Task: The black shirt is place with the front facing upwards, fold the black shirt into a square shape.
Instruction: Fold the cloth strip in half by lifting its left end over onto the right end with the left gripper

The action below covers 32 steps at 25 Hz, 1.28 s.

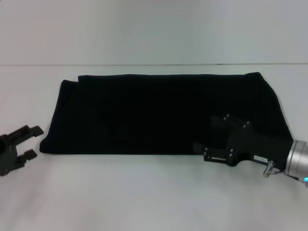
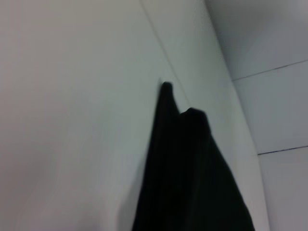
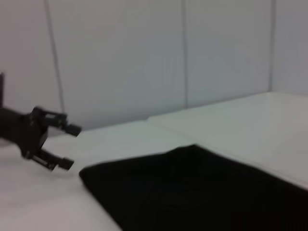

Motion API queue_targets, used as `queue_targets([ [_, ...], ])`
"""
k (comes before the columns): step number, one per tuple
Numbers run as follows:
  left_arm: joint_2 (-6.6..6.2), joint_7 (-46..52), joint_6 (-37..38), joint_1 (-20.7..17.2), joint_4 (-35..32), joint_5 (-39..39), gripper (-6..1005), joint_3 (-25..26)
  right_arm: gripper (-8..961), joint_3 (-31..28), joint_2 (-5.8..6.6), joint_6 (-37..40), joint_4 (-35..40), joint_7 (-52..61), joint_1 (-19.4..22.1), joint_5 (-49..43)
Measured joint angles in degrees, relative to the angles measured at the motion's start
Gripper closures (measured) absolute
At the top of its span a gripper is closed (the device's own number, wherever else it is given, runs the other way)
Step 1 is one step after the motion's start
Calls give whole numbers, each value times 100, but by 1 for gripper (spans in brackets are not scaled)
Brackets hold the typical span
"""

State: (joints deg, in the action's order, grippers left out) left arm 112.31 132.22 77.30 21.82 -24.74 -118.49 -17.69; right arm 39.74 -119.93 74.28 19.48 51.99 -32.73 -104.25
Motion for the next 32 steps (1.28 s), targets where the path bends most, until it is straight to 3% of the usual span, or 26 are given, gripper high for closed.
queue_targets([
  [3,14,140,-87,-16,29,-84,113,3,8,32,-11,-243,-164,-121,-42,13],
  [17,22,476,-647,161,199,-176,114,-49,9,43,-13,-408,-160,-136,-74,40],
  [32,132,441,-1386,744,451,-169,115,-422,9,43,-12,-415,-173,-137,-120,39],
])
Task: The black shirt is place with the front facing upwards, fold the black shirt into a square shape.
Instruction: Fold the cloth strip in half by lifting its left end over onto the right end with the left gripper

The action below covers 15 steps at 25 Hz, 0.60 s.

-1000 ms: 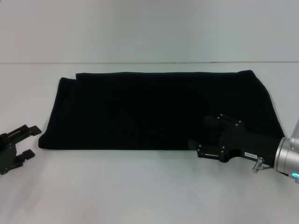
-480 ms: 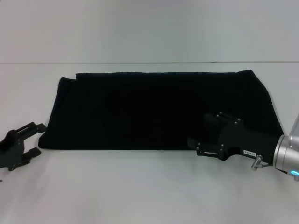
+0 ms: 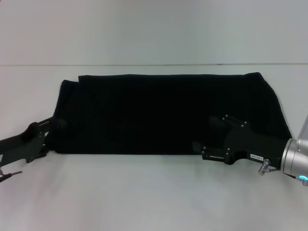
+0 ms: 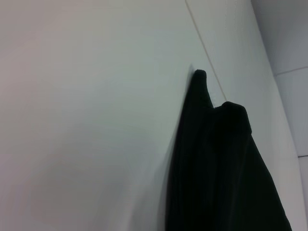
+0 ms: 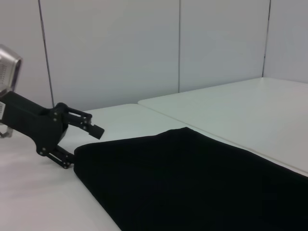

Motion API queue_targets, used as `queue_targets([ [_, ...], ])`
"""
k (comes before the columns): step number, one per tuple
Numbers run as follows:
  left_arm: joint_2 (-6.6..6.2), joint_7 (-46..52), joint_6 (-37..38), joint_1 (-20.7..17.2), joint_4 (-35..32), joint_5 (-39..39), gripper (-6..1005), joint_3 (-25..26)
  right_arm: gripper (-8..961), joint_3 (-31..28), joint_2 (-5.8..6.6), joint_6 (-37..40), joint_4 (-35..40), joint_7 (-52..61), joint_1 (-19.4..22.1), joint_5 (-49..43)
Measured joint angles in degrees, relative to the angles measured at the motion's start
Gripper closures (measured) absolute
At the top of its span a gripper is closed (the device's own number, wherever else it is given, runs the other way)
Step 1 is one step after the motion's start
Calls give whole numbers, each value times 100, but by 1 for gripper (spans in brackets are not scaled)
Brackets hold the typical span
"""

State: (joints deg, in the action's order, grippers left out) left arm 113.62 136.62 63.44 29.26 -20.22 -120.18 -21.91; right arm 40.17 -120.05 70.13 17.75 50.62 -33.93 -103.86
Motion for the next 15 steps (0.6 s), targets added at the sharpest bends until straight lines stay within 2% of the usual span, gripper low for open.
queue_targets([
  [6,37,-122,-97,41,-76,-15,114,-162,8,-8,0,3,0,3,-14,4],
  [15,41,-156,-238,79,-99,-18,442,-351,8,0,0,13,-3,42,-29,-3],
])
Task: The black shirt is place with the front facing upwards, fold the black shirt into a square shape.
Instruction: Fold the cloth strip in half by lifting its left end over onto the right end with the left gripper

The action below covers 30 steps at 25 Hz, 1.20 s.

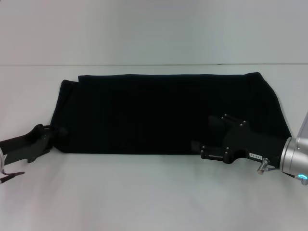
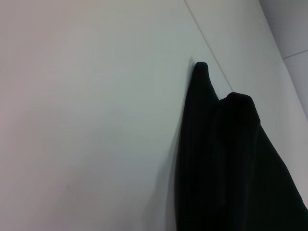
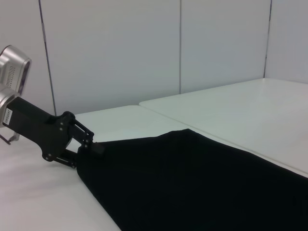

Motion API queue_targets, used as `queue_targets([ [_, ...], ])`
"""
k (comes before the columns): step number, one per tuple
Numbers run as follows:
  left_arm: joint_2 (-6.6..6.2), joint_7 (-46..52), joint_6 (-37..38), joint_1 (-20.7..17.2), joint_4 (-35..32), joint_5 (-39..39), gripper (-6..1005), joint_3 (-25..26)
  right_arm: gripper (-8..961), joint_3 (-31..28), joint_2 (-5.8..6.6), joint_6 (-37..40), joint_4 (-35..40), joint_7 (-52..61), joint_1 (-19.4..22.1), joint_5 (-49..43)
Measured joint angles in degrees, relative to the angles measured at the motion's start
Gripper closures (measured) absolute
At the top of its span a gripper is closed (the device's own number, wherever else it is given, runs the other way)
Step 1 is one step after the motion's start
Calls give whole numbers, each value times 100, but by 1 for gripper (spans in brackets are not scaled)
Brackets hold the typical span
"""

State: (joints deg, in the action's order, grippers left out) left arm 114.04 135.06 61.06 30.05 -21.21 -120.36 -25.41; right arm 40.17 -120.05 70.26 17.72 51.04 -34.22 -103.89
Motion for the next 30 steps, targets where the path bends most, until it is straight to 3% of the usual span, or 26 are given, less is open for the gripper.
queue_targets([
  [15,12,-88,-8,3,-6,60,946,48,9,0,0,43,-6,3,22,-26],
  [19,10,-208,-10,-45,-6,160,953,183,8,0,10,45,-6,3,40,-26],
  [25,-91,-309,-25,-190,-184,209,957,553,8,-42,23,59,37,10,110,3],
  [30,-267,-298,-75,-285,-363,211,957,940,8,-72,41,63,51,16,174,15],
])
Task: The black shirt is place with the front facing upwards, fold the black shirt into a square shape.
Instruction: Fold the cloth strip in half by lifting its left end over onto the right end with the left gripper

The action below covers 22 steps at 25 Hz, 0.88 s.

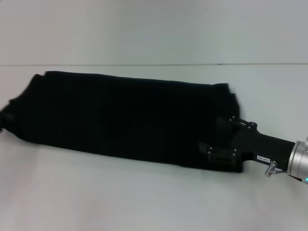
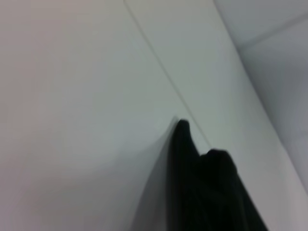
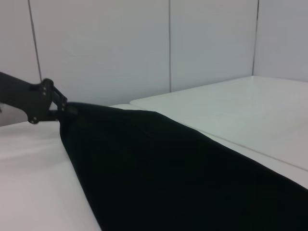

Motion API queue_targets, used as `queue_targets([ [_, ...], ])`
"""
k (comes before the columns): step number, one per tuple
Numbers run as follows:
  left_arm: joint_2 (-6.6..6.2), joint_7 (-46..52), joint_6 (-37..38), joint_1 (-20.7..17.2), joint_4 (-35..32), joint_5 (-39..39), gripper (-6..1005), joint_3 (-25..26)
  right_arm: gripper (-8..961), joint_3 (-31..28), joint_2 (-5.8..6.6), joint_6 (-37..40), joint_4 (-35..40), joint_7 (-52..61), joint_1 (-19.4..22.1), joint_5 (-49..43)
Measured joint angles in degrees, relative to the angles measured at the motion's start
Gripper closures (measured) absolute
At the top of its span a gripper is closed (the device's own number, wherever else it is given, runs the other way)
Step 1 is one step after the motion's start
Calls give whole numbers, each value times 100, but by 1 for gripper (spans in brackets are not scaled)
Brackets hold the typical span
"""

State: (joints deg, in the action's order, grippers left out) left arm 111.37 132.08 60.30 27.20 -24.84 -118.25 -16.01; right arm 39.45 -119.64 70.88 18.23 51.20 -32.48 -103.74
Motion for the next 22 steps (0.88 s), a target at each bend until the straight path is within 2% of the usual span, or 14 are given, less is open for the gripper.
queue_targets([
  [2,-71,1,5,-7,-18,3,957,156,8,-9,4,0,2,1,20,1],
  [6,-119,27,256,64,-63,36,957,305,8,-9,5,2,5,2,74,4],
  [11,-80,-10,920,360,-24,487,957,335,8,-117,16,5,6,4,230,10],
  [12,6,-58,1107,606,-18,641,957,311,9,-163,21,14,6,4,276,16],
  [13,6,-58,1107,606,-18,641,957,311,9,-206,21,28,6,4,321,17],
  [16,247,-185,1311,1157,-13,746,957,280,9,-382,32,117,9,4,486,21],
  [22,851,-345,1254,2345,4,756,956,-481,9,-703,80,372,14,4,836,22],
])
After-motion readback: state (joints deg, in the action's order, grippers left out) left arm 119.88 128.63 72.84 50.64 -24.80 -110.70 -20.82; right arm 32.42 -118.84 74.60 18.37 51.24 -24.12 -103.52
